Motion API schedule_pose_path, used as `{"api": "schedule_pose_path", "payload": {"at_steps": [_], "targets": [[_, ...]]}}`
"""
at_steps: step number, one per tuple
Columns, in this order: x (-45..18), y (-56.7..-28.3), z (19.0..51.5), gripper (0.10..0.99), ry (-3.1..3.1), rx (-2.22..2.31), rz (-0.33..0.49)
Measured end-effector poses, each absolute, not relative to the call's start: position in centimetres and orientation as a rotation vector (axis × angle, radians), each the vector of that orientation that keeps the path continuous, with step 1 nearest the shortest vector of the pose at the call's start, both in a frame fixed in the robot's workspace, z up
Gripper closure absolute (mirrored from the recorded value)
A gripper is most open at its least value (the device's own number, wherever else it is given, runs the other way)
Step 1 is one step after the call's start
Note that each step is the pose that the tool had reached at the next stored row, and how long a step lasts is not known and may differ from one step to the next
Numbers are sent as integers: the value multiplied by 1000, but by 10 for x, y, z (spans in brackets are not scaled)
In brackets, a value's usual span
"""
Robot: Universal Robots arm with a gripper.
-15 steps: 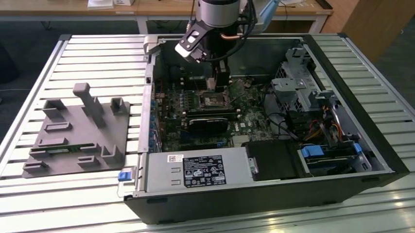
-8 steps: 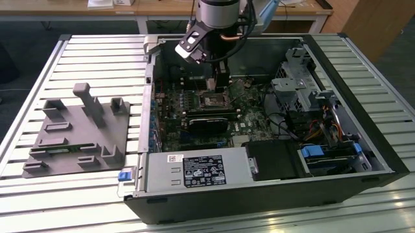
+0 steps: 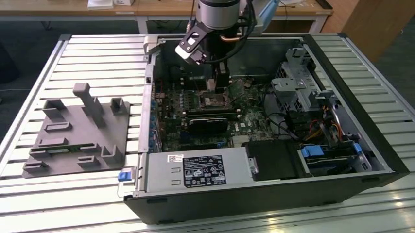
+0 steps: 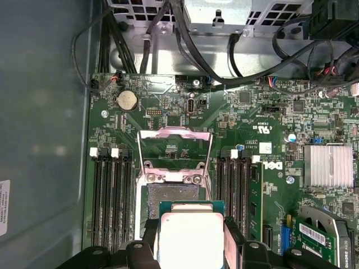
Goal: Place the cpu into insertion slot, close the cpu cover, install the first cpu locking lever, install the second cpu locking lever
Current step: 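Place the cpu into insertion slot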
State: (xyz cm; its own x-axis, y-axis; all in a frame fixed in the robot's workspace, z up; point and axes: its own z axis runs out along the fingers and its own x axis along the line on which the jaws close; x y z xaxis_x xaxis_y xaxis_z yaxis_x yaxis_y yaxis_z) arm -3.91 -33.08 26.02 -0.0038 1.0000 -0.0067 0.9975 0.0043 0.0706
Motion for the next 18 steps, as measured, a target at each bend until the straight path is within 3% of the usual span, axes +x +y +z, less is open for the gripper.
{"api": "schedule_pose_path", "payload": {"at_steps": [18], "targets": [[-39, -331, 254, 545, 2187, 2178, 69]]}}
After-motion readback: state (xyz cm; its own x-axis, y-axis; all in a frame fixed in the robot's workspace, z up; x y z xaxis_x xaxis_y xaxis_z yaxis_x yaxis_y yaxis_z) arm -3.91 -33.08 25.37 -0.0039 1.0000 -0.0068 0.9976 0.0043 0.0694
